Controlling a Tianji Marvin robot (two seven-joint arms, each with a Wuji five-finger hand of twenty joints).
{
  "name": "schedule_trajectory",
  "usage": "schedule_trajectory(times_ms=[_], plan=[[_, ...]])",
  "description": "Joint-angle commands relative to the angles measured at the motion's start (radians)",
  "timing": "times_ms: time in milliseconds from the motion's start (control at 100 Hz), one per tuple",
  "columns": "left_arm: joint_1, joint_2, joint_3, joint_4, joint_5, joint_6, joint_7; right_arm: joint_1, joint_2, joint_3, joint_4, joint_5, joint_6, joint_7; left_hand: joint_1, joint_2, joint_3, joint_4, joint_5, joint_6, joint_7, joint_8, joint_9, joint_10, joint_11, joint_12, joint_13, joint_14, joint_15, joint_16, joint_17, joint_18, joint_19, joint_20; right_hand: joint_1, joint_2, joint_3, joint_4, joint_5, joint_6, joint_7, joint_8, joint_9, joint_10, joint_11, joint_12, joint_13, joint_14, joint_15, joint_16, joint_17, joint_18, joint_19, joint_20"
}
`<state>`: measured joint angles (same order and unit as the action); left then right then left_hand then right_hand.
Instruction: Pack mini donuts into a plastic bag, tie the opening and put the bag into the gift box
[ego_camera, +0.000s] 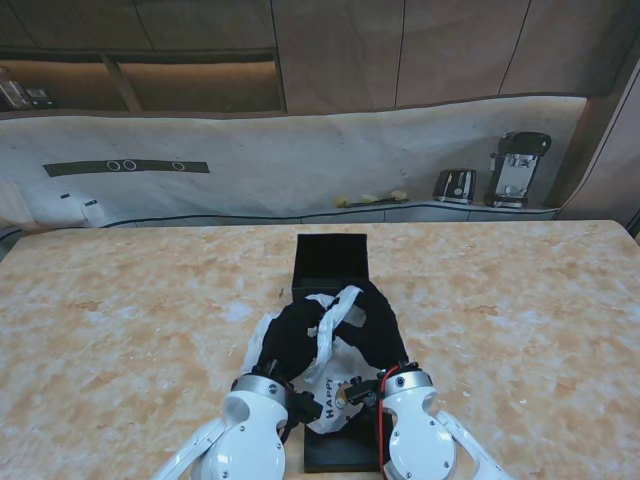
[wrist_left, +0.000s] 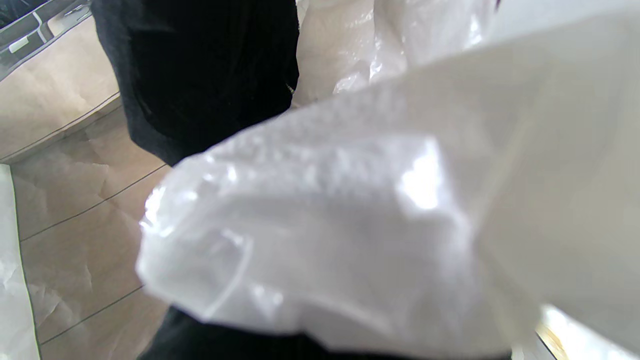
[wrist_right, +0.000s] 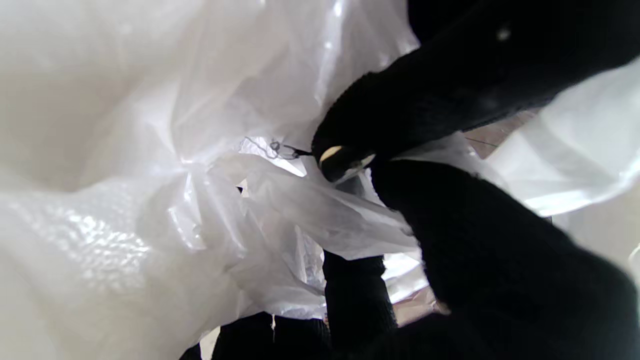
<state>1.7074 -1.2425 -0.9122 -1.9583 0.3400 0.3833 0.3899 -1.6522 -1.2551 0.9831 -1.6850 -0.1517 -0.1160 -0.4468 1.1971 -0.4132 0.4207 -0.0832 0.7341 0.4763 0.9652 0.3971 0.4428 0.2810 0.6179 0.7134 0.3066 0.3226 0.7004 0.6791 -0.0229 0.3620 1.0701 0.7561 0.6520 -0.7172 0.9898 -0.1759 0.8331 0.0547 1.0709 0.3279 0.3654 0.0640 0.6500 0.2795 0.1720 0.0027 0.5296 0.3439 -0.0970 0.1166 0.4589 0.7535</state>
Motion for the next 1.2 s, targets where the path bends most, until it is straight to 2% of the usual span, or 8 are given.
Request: schedule_trajectory(times_ms=[0,150,210,280,490,1060,1090,1190], plan=[[-0.003,-0.01,-0.004,-0.016,0.002,-0.019,-0.008,-0.022,-0.009,-0.013,-0.004,0.001,-0.004,0.022,0.032,0.043,0.004,-0.002,-0.091,-0.244,0.008,0.053,0.041,-0.037,0.001,0.04,0.021,-0.022,0.041,0.013,0.004,-0.04,0.031,-0.01,-0.018,-0.052,0.039,0.009,0.089,-0.043,0.03,0.029,0.022,-0.011,0.005,0.055,-0.002,-0.033,0.011,0.016,-0.012,-0.041,0.008,0.015],[0.005,-0.006,-0.015,-0.015,0.013,-0.052,0.0,-0.03,-0.008,-0.006,-0.013,0.006,-0.015,0.023,-0.005,0.051,0.088,-0.016,-0.145,-0.219,0.057,0.178,0.054,-0.029,0.006,0.104,0.019,-0.023,0.084,0.047,0.0,-0.051,0.055,-0.002,-0.014,-0.073,0.126,0.036,0.096,-0.01,0.001,0.031,0.056,-0.01,-0.002,0.053,0.011,-0.035,0.012,0.015,-0.009,-0.044,0.009,0.013],[0.01,-0.007,-0.02,-0.017,0.011,-0.066,0.006,-0.034,-0.008,-0.003,-0.015,0.009,-0.017,0.022,-0.071,0.057,0.157,-0.027,-0.168,-0.21,0.076,0.231,0.051,-0.028,0.024,0.121,0.019,-0.023,0.101,0.067,-0.001,-0.054,0.064,0.005,-0.006,-0.071,0.145,0.047,0.097,0.001,-0.002,0.035,0.065,-0.011,-0.003,0.053,0.016,-0.038,0.014,0.015,-0.007,-0.046,0.01,0.013],[0.015,-0.005,-0.025,-0.016,0.02,-0.078,0.013,-0.04,-0.009,0.001,-0.018,0.016,-0.019,0.018,-0.123,0.034,0.222,-0.026,-0.167,-0.208,0.096,0.258,0.068,-0.029,0.038,0.131,0.035,-0.021,0.119,0.079,0.011,-0.052,0.078,0.014,-0.004,-0.073,0.16,0.054,0.099,0.013,0.001,0.048,0.074,-0.01,-0.003,0.054,0.019,-0.041,0.015,0.015,-0.007,-0.05,0.01,0.012],[0.024,-0.006,-0.048,-0.019,0.023,-0.082,0.027,-0.063,-0.003,0.016,-0.031,0.04,-0.043,0.037,-0.18,0.025,0.295,-0.019,-0.216,-0.185,0.173,0.36,0.07,-0.018,0.076,0.184,0.033,-0.013,0.171,0.123,0.013,-0.06,0.107,0.03,-0.017,-0.099,0.231,0.079,0.12,0.028,0.005,0.1,0.088,-0.011,-0.009,0.055,0.023,-0.048,0.015,0.011,-0.006,-0.059,0.016,0.009],[0.046,0.007,-0.108,-0.008,0.079,-0.085,0.026,-0.154,0.013,0.11,-0.113,0.163,-0.054,0.098,-0.186,0.039,0.299,-0.004,-0.259,-0.174,0.192,0.442,0.048,-0.017,0.082,0.223,0.013,-0.005,0.19,0.158,0.01,-0.068,0.14,0.06,-0.018,-0.125,0.287,0.088,0.145,0.051,0.018,0.189,0.097,-0.013,-0.017,0.054,0.027,-0.059,0.006,0.01,0.007,-0.07,0.025,0.002],[0.047,0.009,-0.112,-0.007,0.083,-0.086,0.025,-0.159,0.014,0.115,-0.119,0.17,-0.054,0.102,-0.184,0.04,0.297,-0.005,-0.261,-0.174,0.192,0.444,0.039,0.012,0.079,0.222,0.011,-0.005,0.19,0.159,0.01,-0.067,0.14,0.06,-0.017,-0.126,0.288,0.088,0.145,0.056,0.016,0.193,0.097,-0.013,-0.017,0.054,0.027,-0.059,0.006,0.01,0.007,-0.07,0.025,0.001],[0.052,0.012,-0.125,-0.005,0.095,-0.091,0.023,-0.171,0.016,0.13,-0.129,0.18,-0.05,0.11,-0.179,0.042,0.294,-0.004,-0.264,-0.17,0.195,0.45,0.035,0.014,0.082,0.222,0.007,-0.003,0.189,0.16,0.008,-0.067,0.138,0.06,-0.016,-0.122,0.288,0.087,0.144,0.056,0.015,0.199,0.097,-0.013,-0.017,0.054,0.028,-0.059,0.006,0.011,0.007,-0.07,0.024,0.0]])
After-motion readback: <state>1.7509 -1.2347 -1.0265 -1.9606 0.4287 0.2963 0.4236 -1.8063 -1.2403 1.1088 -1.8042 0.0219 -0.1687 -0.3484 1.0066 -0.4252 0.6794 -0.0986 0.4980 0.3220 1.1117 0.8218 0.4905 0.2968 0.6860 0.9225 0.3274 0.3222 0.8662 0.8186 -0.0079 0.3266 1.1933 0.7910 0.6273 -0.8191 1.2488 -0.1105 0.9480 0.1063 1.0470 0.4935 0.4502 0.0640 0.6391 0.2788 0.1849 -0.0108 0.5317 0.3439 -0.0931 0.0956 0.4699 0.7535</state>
